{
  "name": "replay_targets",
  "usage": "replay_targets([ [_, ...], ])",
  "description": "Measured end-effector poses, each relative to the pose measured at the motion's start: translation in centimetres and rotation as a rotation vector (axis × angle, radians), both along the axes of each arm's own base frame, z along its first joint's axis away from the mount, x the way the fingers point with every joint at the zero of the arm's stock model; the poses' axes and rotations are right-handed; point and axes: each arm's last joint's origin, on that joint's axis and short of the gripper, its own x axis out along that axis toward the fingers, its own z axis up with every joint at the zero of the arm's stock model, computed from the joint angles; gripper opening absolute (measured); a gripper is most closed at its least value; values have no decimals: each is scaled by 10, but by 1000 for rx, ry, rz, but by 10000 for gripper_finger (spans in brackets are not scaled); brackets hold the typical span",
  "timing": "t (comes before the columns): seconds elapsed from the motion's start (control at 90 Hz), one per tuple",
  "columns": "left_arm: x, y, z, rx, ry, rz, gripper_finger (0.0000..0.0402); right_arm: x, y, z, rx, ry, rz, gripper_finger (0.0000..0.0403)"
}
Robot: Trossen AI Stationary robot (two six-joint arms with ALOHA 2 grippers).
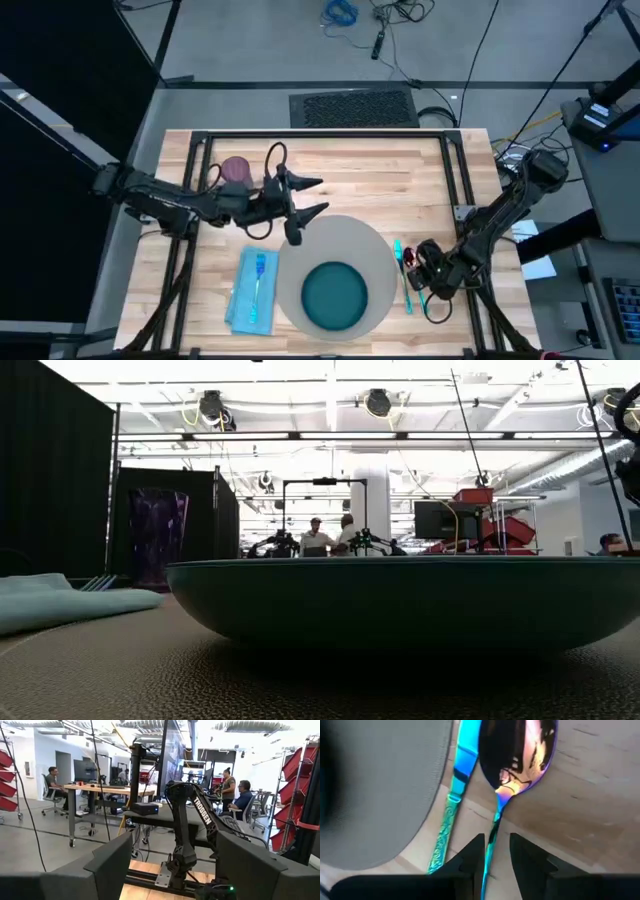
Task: Set table place
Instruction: Put the blue spoon beside the blue knife on the table
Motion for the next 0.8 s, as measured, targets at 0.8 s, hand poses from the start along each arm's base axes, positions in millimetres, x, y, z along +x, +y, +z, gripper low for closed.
replay_targets([
  [0.8, 0, -2, 0, 0, 1, -8, 274, -1, -1, -2, 3, 27, -71, 77],
])
